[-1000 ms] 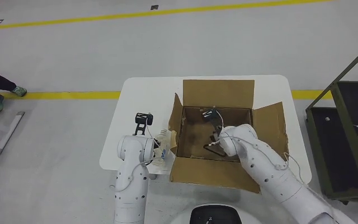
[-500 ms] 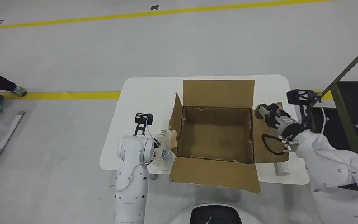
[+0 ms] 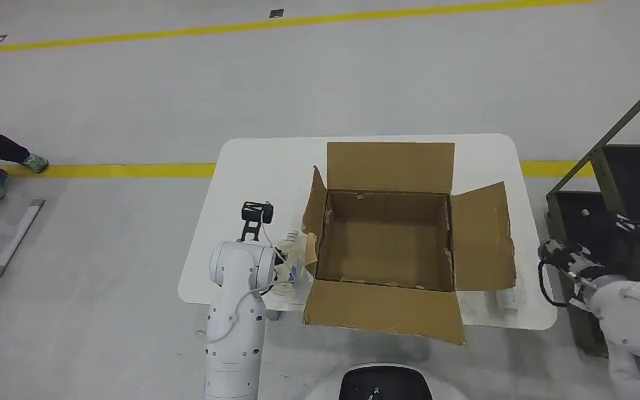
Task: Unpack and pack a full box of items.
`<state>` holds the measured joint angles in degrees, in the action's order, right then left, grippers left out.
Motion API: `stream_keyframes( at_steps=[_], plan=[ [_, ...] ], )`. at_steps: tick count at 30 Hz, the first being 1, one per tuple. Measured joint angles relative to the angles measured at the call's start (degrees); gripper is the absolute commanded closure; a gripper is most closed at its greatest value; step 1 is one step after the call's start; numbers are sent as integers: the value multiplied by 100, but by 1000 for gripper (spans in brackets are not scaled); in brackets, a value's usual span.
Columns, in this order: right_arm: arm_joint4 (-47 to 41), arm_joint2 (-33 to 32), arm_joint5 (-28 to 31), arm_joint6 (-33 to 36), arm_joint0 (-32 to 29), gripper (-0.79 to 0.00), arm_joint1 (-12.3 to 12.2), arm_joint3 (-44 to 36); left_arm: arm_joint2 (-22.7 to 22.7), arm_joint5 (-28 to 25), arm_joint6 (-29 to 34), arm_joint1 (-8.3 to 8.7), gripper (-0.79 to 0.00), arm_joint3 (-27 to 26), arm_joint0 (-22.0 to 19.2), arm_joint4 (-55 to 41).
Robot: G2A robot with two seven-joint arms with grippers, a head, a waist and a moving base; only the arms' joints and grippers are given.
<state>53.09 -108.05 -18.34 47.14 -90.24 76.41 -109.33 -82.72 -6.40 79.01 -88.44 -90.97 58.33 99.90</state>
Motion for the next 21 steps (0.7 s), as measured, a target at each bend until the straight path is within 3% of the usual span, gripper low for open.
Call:
stream_keyframes(
  at_steps=[7,13,14,16,21],
  plan=[
    [608,564,-90,404,615,0,-47,1123,0,0,0,0,-785,0,0,0],
    [867,787,-100,665,946,0,-79,1522,0,0,0,0,-785,0,0,0],
    [889,803,-96,699,965,-86,-83,1544,0,0,0,0,-785,0,0,0],
    [939,837,-75,793,1015,-105,-95,1593,0,0,0,0,-785,0,0,0],
    [983,878,-49,877,1050,-360,-116,1565,0,0,0,0,-785,0,0,0]
  ],
)
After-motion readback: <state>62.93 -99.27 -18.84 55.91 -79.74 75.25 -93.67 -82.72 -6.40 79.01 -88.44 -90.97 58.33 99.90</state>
